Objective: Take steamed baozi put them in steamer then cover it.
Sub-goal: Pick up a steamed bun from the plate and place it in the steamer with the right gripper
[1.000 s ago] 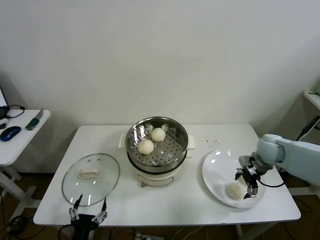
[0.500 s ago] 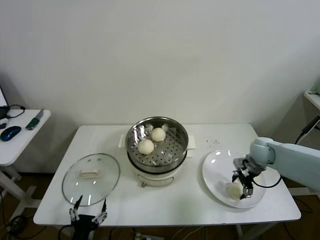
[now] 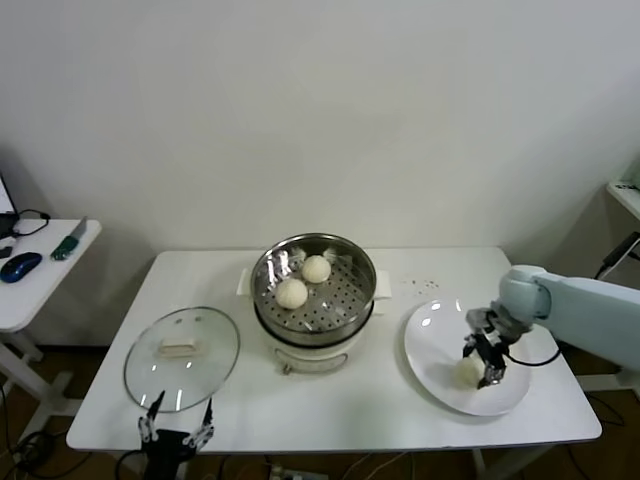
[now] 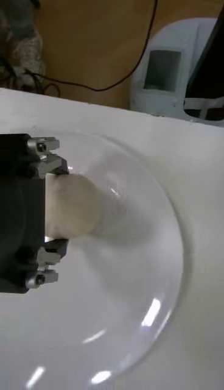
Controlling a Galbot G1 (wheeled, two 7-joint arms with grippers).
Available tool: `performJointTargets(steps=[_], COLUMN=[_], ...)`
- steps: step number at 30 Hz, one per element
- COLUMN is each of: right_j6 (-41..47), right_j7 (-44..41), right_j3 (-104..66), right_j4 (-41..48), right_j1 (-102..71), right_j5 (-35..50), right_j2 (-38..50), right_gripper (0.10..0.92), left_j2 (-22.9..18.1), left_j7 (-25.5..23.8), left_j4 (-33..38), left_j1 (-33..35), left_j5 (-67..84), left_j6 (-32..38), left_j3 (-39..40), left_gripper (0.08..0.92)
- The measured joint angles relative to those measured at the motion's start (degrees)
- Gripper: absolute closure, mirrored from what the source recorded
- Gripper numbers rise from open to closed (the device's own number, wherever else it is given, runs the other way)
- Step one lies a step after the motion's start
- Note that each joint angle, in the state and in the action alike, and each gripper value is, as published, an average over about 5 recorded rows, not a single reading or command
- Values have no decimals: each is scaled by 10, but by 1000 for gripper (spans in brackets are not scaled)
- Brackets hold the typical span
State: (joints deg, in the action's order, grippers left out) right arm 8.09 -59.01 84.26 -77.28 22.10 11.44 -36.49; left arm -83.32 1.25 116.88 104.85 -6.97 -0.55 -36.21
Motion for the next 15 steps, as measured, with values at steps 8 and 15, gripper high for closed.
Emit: performJointTargets(steps=[8,15], right_j6=[-111,-207], right_j7=[-28,-38], right_j3=[58,83], right_j4=[-8,-1], right_j1=[137,242], right_j5=[-24,-29], right_j2=[-53,-126], right_gripper=[330,327], left_j2=[-3,-3], left_j7=[-1,-1], left_j4=[1,1], left_j1=[-2,-6], left_j5=[-1,-3], left_j6=[-2,-5], left_j3=[8,11], left_gripper=[177,177])
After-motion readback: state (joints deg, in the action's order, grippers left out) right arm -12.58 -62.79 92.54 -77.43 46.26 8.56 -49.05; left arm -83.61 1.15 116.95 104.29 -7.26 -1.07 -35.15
